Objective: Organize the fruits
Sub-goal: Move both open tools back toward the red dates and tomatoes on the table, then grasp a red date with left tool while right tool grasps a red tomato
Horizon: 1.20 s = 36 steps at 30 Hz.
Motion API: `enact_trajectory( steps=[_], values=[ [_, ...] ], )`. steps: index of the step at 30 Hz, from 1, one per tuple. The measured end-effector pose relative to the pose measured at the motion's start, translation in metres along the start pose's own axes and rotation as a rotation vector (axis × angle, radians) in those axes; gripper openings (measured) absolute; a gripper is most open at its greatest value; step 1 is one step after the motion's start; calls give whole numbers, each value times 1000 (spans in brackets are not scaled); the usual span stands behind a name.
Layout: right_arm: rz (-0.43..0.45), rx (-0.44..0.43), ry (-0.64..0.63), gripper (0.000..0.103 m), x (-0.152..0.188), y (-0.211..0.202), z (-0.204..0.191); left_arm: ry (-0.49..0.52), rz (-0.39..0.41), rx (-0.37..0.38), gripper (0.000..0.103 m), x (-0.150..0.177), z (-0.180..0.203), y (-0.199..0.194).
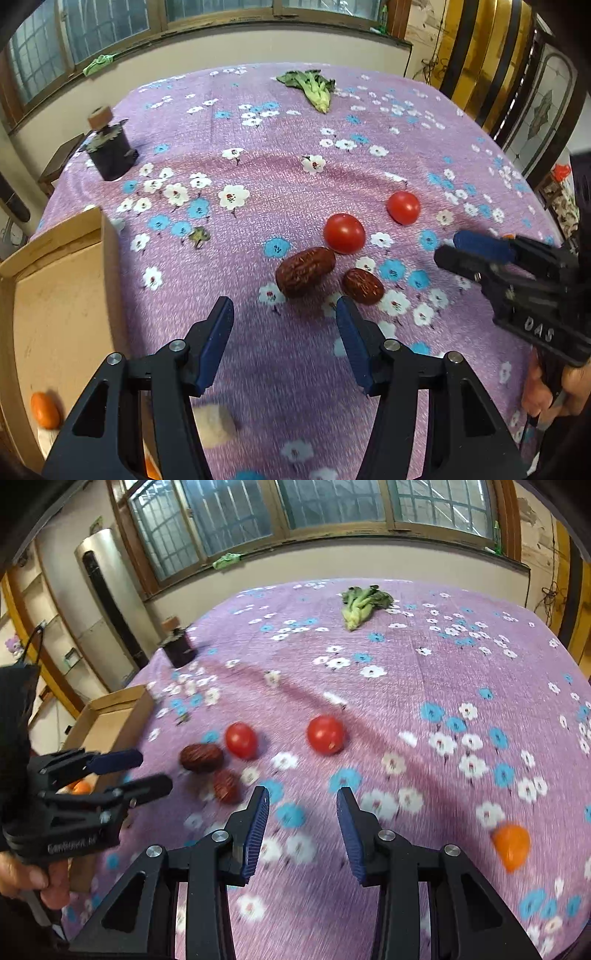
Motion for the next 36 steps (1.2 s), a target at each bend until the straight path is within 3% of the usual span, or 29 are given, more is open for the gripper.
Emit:
enact_trajectory(
  steps=[7,12,17,27,36],
  values=[
    [-21,20,18,39,-20,33,10,30,-28,1,56,-11,1,24],
    [-33,25,13,36,-28,51,10,56,-40,7,47,-14,5,39],
    [-16,36,5,31,-33,57,11,66,-23,25,23,-21,10,40],
    [22,5,24,31,-22,24,4,14,28,56,23,-16,6,11],
    [63,-47,14,30,-3,-21,-26,1,91,55,23,-7,8,-32]
  ],
)
Point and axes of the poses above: each gripper's, at about its wrist camera, not at the fingertips, and y roughly the way its jaws point, z to its right, x to its underside, the point moved 9 cm from there along y, roughly the way its jaws point, and after that the axes turned 2 degrees about x, right-handed, at the moved point
